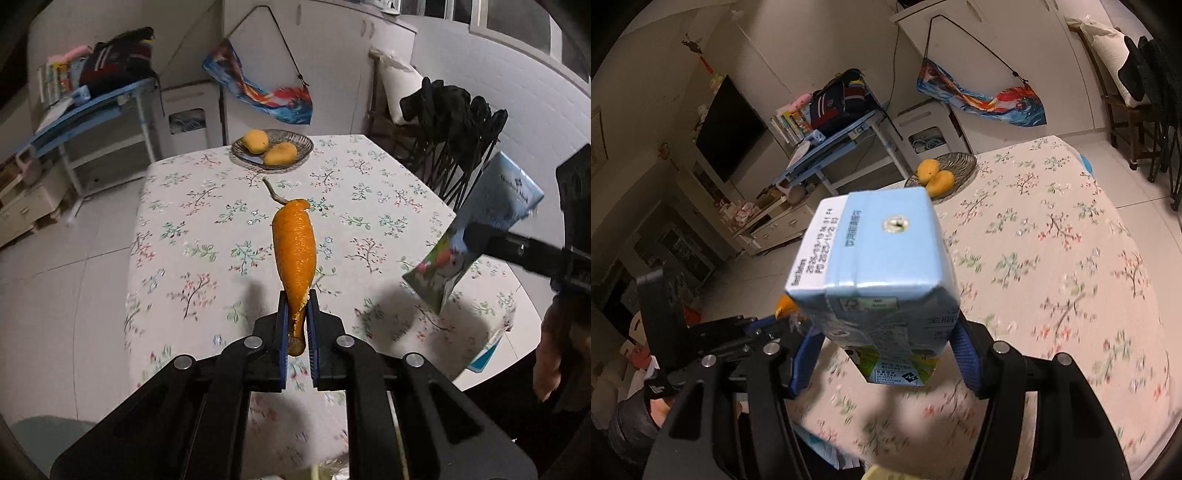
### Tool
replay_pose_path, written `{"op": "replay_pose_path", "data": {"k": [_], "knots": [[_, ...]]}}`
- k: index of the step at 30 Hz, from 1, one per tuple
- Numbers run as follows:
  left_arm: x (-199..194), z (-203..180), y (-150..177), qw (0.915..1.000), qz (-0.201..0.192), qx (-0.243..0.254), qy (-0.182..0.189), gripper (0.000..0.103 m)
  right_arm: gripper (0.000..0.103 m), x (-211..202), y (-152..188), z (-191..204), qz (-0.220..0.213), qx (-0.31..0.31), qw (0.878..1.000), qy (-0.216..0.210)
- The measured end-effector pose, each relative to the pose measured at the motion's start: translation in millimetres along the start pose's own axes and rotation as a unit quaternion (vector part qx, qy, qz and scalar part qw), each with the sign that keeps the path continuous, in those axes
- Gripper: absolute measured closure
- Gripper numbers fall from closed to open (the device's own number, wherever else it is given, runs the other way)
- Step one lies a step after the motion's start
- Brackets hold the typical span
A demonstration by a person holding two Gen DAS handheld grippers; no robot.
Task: Collect trash
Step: 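Carry the carrot and juice carton over the yellow basin with both grippers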
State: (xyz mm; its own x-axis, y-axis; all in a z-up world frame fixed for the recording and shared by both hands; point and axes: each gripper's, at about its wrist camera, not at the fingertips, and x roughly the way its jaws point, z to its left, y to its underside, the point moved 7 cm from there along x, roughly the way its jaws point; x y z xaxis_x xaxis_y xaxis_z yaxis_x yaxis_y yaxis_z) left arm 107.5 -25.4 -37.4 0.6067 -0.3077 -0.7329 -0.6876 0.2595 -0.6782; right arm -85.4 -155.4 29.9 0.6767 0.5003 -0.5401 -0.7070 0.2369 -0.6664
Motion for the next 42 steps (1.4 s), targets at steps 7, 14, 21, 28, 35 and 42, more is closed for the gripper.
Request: {"op": "replay_pose_path", "data": {"k": [7, 14, 21, 28, 35, 42], "knots": [[-27, -14, 23, 0.9999, -0.005, 0.001, -0.012, 0.094, 0.041, -20, 25, 7, -0.005, 0.009, 1.0, -0.004], [-50, -25, 48, 0.9999, -0.005, -0.007, -0.012, 0.094, 0.041, -34, 57, 20, 0.013, 0.007, 1.0, -0.01], [-68, -40, 78, 0.9998, 0.003, -0.017, -0.01, 0.094, 0.041, -40, 108, 27, 0.06, 0.01, 0.998, -0.001], [-75, -57, 114, 0.9993, 0.023, -0.029, -0.001, 0.093, 0.041, -24, 162, 22, 0.142, 0.021, 0.989, 0.027], [-74, -64, 147, 0.9981, 0.047, -0.039, 0.003, 0.093, 0.039, -1, 190, 13, 0.213, 0.015, 0.975, 0.063], [-73, -75, 163, 0.9975, 0.062, -0.035, 0.005, 0.093, 0.027, -8, 188, 1, 0.207, 0.023, 0.974, 0.085]]}}
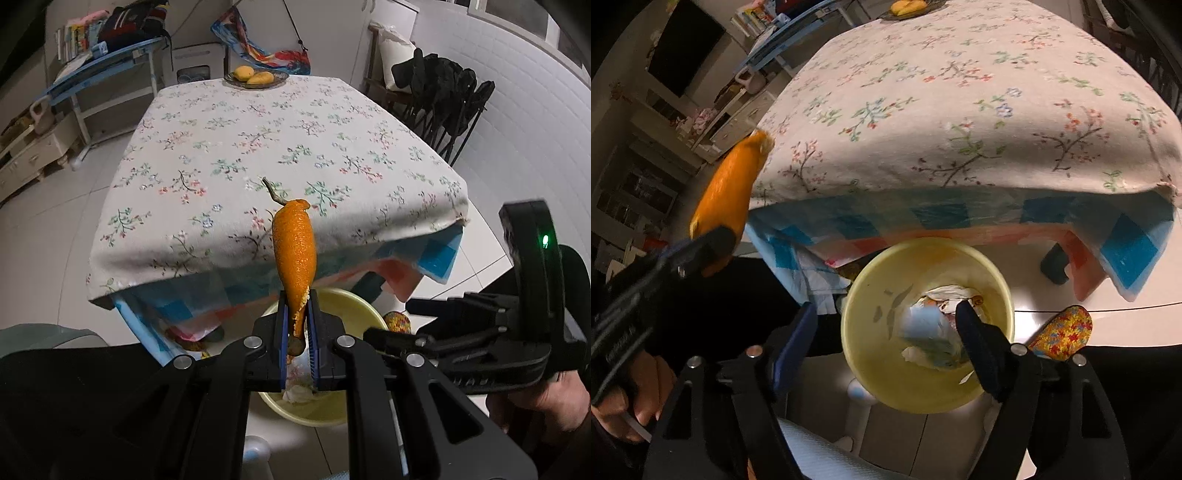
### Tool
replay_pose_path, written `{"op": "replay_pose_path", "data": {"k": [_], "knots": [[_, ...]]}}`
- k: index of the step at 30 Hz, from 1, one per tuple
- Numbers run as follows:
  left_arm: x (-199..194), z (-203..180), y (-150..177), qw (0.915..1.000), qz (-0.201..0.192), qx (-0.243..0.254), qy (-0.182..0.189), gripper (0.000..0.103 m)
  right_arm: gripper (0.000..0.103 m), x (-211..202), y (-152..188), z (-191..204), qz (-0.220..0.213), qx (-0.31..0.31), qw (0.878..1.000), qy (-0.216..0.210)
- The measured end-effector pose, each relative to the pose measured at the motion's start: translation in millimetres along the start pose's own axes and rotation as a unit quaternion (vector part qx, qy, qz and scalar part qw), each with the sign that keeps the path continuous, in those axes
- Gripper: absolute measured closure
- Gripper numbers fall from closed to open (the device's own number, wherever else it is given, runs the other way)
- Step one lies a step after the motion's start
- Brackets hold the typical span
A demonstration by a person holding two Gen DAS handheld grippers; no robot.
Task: Collect trash
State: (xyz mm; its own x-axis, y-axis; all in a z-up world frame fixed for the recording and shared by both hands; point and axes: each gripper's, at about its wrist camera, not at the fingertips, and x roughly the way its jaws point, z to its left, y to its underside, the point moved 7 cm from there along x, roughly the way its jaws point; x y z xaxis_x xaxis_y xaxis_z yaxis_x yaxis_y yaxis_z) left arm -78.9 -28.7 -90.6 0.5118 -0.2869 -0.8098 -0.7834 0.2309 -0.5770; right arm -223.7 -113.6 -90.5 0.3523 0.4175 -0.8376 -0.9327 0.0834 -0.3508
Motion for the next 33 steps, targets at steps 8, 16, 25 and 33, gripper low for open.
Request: {"op": "replay_pose_path", "data": {"k": [8, 16, 25, 33], "knots": [[3, -17, 19, 0.9996, 0.025, 0.008, 0.011, 0.093, 0.022, -27, -1, -15, -0.071, 0.037, 0.997, 0.014], [13, -32, 44, 0.9972, 0.069, 0.019, 0.019, 0.085, 0.019, -58, -9, -21, -0.152, 0.055, 0.987, 0.011], [-16, -17, 28, 0.9988, 0.0, -0.003, -0.049, 0.025, 0.016, -88, -13, -8, -0.219, 0.026, 0.975, 0.032], [-41, 3, 9, 0.9907, -0.049, -0.018, -0.125, 0.008, 0.011, -109, -12, 7, -0.27, -0.011, 0.961, 0.052]]}}
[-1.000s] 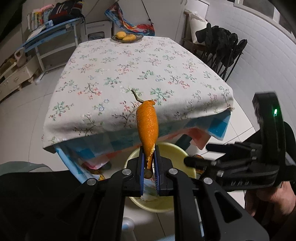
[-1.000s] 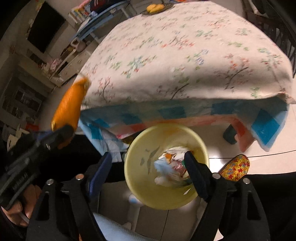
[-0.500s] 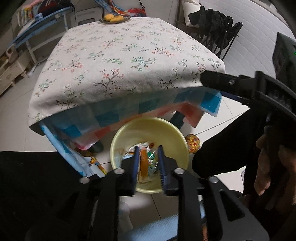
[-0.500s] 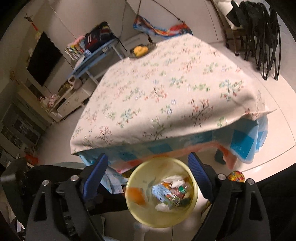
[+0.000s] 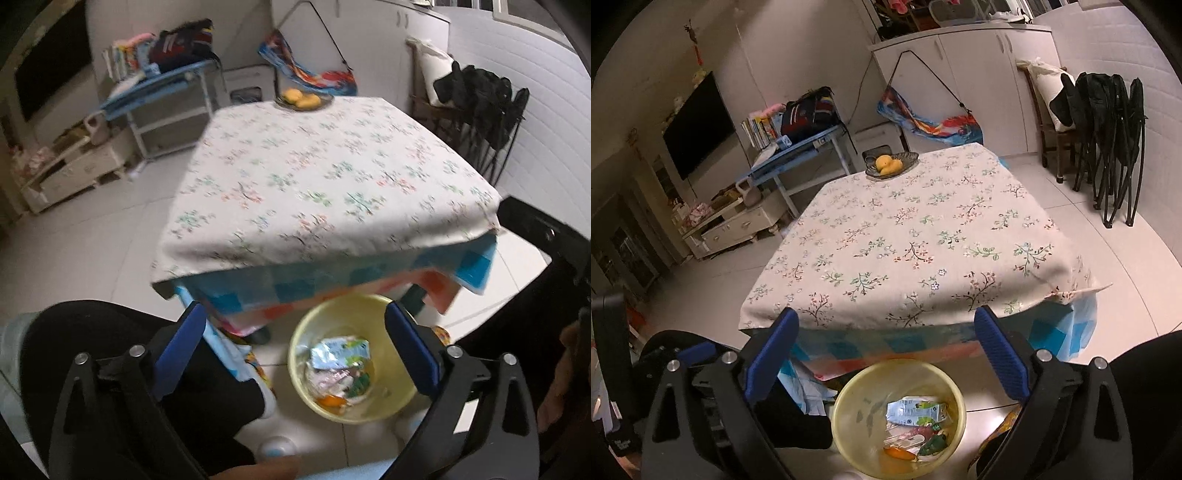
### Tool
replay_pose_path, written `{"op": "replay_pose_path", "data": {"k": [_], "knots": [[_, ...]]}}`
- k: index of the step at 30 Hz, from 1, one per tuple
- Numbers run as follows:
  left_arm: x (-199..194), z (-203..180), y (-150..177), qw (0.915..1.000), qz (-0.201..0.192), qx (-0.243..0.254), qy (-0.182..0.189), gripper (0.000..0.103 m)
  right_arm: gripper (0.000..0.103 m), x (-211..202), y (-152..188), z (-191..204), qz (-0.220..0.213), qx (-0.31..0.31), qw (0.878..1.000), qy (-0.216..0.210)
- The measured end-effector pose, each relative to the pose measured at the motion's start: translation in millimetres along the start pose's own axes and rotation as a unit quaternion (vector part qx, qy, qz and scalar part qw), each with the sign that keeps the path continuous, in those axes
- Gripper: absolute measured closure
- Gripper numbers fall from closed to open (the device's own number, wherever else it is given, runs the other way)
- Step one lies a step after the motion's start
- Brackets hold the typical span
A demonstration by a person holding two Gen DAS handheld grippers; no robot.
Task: Collect trash
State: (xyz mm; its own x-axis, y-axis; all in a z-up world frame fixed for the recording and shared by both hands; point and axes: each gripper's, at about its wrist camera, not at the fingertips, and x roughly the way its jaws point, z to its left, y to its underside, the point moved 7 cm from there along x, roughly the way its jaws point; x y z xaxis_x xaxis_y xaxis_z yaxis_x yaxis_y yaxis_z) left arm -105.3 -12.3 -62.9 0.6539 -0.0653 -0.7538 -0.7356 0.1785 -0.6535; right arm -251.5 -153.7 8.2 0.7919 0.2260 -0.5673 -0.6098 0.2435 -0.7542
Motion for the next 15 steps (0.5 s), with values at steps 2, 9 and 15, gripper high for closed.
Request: {"op": "replay_pose_path", "data": {"k": [2, 9, 15], "knots": [[-3, 1, -2, 1.0, -0.006, 0.0, -0.001, 0.007, 0.011, 0, -1, -2, 0.0, 0.003, 1.0, 0.001], [-17, -10, -10, 0.9992, -0.03, 0.024, -0.006, 0.007, 0.011, -7, -1, -3, -0.012, 0.002, 1.0, 0.002], [-25, -12, -14, 0.9985, -0.048, 0.027, -0.005, 0.007, 0.011, -14, -4, -2, -0.027, 0.0, 1.0, 0.001]]}}
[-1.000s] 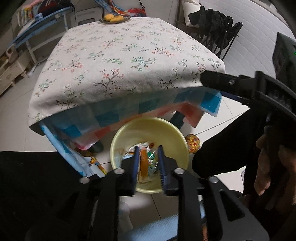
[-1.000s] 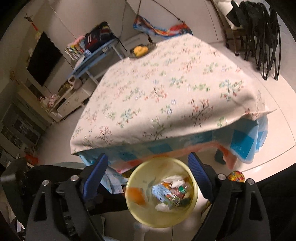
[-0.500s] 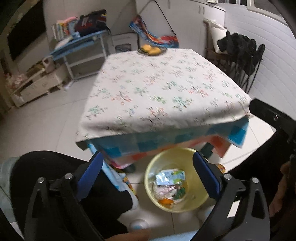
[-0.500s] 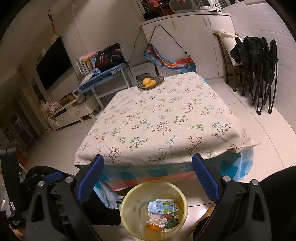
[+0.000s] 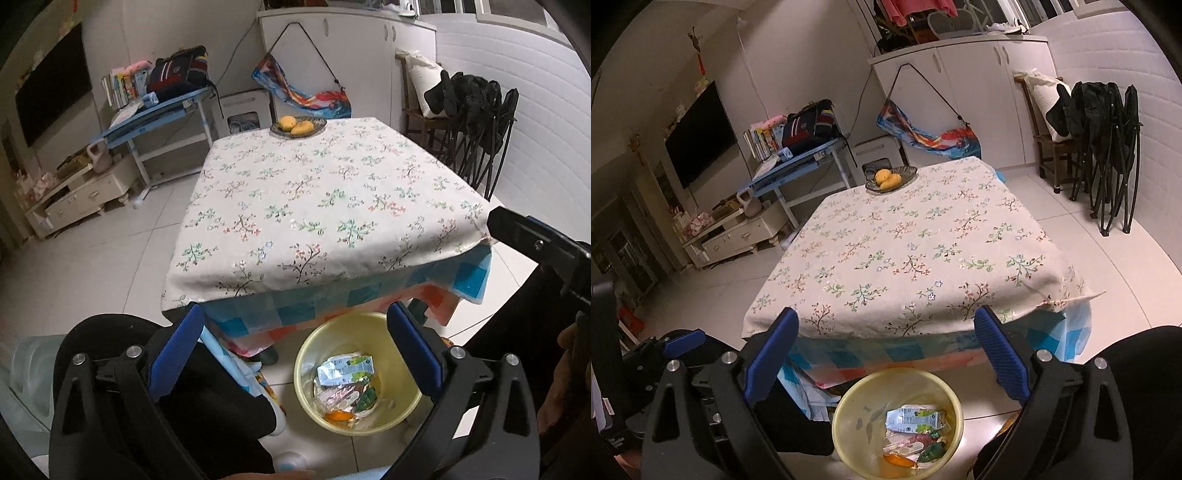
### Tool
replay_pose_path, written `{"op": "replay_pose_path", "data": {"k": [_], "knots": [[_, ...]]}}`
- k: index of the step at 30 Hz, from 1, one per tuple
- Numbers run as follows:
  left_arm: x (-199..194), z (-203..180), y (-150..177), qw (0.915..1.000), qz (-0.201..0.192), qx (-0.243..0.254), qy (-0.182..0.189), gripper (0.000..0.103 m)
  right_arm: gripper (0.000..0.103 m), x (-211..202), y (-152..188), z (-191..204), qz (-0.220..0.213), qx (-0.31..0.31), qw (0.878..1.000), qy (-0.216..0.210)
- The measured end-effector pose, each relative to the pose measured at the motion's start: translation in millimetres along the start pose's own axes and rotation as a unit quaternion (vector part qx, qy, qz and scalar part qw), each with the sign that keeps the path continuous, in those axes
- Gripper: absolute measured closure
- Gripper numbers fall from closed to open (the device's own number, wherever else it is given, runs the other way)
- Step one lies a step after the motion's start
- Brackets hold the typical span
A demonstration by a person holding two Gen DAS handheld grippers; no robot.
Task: Collect trash
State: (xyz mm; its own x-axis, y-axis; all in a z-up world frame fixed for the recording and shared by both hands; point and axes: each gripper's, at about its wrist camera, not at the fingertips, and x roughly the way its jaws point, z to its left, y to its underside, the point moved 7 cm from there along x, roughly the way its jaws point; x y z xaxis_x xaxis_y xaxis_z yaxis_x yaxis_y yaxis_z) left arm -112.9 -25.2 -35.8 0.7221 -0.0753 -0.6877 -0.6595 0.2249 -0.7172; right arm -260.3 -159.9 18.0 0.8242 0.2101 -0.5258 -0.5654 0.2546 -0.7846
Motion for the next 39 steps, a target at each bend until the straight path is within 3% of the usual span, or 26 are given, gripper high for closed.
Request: {"op": "replay_pose_path", "data": {"k": [4, 7, 14, 39], "knots": [[-18, 1, -5, 0.998, -0.063, -0.008, 0.006, 0.007, 0.011, 2, 0, -3, 0.001, 0.004, 1.0, 0.001], [-27, 1, -12, 0.9969, -0.078, -0.005, 0.005, 0.007, 0.011, 2, 0, -3, -0.002, 0.002, 1.0, 0.001], [-22, 13, -21, 0.999, -0.036, -0.025, 0.001, 0.007, 0.01, 4, 2, -3, -0.004, 0.002, 1.0, 0.007], [-38, 38, -31, 0.9979, -0.041, -0.051, 0.0, 0.007, 0.008, 11, 7, 9, 0.015, -0.013, 1.0, 0.022]]}}
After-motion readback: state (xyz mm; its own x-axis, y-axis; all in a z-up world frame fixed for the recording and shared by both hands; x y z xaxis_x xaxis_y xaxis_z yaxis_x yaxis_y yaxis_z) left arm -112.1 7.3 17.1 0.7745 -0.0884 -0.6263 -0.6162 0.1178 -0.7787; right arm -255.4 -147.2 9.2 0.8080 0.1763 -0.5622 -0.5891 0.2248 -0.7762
